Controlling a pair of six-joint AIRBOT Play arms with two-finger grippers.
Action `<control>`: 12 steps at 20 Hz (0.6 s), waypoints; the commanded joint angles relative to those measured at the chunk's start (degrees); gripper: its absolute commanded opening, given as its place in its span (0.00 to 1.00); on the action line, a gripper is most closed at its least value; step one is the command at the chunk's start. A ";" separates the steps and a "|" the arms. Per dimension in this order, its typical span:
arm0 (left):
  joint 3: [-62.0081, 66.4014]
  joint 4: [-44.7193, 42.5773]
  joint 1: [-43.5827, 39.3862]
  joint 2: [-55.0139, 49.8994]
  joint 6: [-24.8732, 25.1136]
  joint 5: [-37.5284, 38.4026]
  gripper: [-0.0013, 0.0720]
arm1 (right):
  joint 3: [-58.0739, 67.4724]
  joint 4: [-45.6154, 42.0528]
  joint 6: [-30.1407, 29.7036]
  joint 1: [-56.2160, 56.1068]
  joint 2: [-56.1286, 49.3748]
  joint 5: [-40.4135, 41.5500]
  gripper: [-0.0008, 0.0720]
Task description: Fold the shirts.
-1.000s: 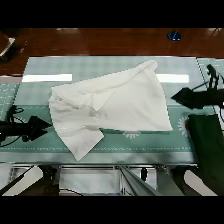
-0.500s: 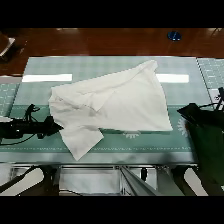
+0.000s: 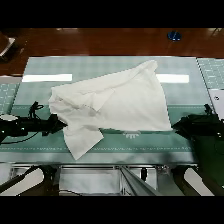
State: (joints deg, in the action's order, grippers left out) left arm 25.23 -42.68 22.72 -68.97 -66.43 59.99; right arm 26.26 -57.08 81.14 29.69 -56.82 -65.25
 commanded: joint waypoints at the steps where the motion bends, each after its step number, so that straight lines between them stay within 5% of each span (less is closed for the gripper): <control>1: -0.02 -0.15 -0.13 -0.04 0.00 -0.35 0.04 | -0.11 4.46 -0.28 -3.45 -5.57 4.13 0.57; 6: 0.00 -0.15 -0.13 -0.04 0.00 -0.46 0.04 | 4.90 7.91 0.11 -8.55 -13.99 8.17 0.57; 7: 0.00 -0.13 -0.13 -0.04 0.00 -0.46 0.04 | 6.23 8.50 0.09 -9.94 -15.37 8.81 0.52; 9: 0.42 1.22 -0.13 0.24 0.04 -0.20 0.04 | 9.81 10.58 -2.67 -13.09 -16.94 8.59 0.04; 12: 7.10 9.03 -0.11 3.43 2.58 3.32 0.04 | 22.64 12.02 -5.18 -16.68 -16.92 2.60 0.04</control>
State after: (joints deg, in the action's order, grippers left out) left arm 28.01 -41.08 22.65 -67.68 -65.71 59.16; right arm 39.59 -47.31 78.30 16.38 -72.58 -58.26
